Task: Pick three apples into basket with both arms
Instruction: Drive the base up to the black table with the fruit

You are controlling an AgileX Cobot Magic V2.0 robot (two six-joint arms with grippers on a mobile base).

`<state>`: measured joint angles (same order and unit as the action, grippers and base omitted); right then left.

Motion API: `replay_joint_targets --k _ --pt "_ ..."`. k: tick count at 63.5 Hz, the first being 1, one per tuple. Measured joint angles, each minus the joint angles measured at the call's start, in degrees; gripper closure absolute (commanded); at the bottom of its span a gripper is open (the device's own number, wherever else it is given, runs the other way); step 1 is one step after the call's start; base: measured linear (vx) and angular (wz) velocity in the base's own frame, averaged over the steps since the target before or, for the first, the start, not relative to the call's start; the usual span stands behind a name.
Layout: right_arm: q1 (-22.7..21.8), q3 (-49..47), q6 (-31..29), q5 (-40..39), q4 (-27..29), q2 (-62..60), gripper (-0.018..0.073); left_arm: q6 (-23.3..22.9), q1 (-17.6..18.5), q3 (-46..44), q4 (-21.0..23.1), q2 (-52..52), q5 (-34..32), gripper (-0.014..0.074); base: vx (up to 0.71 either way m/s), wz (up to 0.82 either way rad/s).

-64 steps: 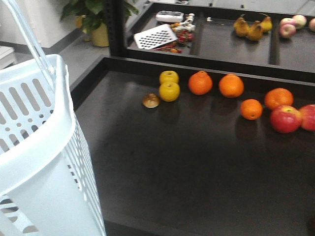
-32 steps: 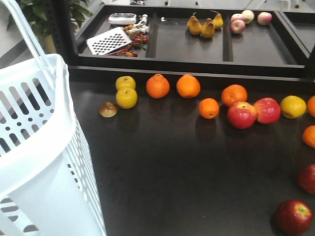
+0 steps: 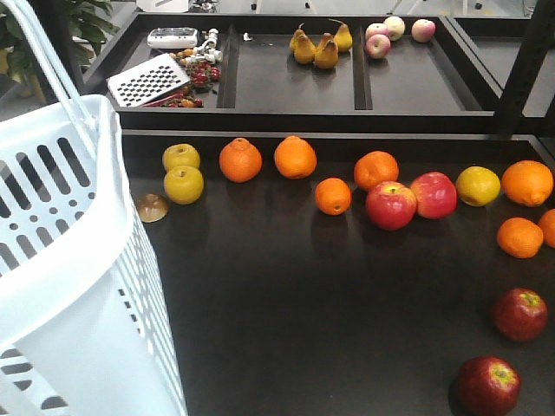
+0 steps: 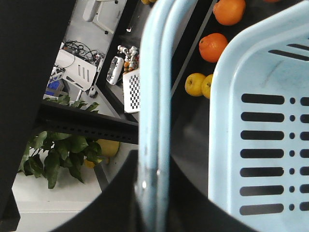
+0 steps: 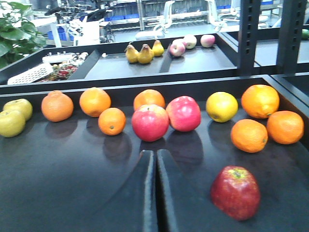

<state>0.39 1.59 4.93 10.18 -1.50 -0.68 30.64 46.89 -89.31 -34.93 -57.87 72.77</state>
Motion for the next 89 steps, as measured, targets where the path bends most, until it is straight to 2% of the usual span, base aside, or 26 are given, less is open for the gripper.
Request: replay_joint_targets --k 89 --pt "0.0 0.0 0.0 0.0 0.0 0.0 0.0568 0.0 0.0 0.0 0.0 0.0 0.0 0.0603 0.01 -0.03"
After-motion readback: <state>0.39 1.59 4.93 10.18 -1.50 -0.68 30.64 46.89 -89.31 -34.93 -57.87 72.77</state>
